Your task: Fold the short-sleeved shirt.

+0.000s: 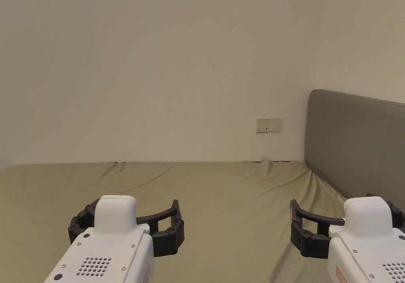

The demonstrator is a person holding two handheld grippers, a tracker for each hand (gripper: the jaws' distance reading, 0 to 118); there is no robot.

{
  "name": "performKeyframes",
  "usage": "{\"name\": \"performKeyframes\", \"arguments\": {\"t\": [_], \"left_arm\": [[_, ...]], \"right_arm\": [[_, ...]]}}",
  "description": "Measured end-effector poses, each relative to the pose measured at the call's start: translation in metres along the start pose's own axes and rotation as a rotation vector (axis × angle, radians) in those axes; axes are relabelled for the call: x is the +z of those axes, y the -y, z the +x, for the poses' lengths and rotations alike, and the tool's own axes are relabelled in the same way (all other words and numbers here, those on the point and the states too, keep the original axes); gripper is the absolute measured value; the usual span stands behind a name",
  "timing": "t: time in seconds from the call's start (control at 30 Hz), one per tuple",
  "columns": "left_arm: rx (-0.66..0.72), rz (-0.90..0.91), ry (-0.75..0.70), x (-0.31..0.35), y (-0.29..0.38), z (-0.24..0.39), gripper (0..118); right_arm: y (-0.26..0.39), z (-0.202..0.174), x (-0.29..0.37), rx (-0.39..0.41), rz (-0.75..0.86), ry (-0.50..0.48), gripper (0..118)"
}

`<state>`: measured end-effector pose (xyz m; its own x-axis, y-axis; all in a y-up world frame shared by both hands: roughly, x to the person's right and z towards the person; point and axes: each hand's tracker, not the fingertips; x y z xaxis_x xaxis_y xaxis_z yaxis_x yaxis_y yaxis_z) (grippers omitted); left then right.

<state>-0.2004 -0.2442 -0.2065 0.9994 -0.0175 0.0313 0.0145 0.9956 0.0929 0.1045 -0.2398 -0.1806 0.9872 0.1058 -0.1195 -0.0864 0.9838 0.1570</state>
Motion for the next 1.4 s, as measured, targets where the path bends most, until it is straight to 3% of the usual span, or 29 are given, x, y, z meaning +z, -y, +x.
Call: {"name": "performKeyframes", "arguments": {"t": [0.57,0.73,0.9,0.93,1.0,1.03,1.2,1.3,1.4], "left_arm": [[0.030,-0.007,-0.014,0.004,-0.003,-0.005,118],[0.024,-0.016,0.001,0.005,-0.003,-0.003,118],[0.039,-0.013,0.059,0.011,-0.008,-0.003,118],[0.041,-0.004,0.066,0.014,-0.009,-0.002,109],[0.024,0.023,0.043,0.017,-0.009,0.005,30],[0.013,0.024,0.026,0.016,-0.008,0.009,6],[0.024,0.009,0.052,0.017,-0.005,0.019,5],[-0.010,0.006,0.031,0.019,-0.003,0.020,5],[0.016,-0.003,0.007,0.023,-0.008,0.001,5]], "right_arm": [[0.002,0.004,-0.002,-0.036,-0.029,-0.015,118],[0.002,0.008,-0.004,-0.078,-0.039,-0.047,118],[0.000,0.010,-0.004,-0.087,-0.065,-0.003,117],[0.000,0.013,-0.002,-0.088,-0.067,-0.012,109],[0.000,0.013,0.000,-0.078,-0.066,-0.002,13],[0.000,0.011,-0.002,-0.074,-0.080,0.026,3],[0.002,0.023,0.001,-0.129,-0.088,0.025,3],[0.003,0.015,-0.003,-0.084,-0.091,0.029,3],[0.000,-0.004,-0.007,-0.048,-0.073,-0.055,3]]}}
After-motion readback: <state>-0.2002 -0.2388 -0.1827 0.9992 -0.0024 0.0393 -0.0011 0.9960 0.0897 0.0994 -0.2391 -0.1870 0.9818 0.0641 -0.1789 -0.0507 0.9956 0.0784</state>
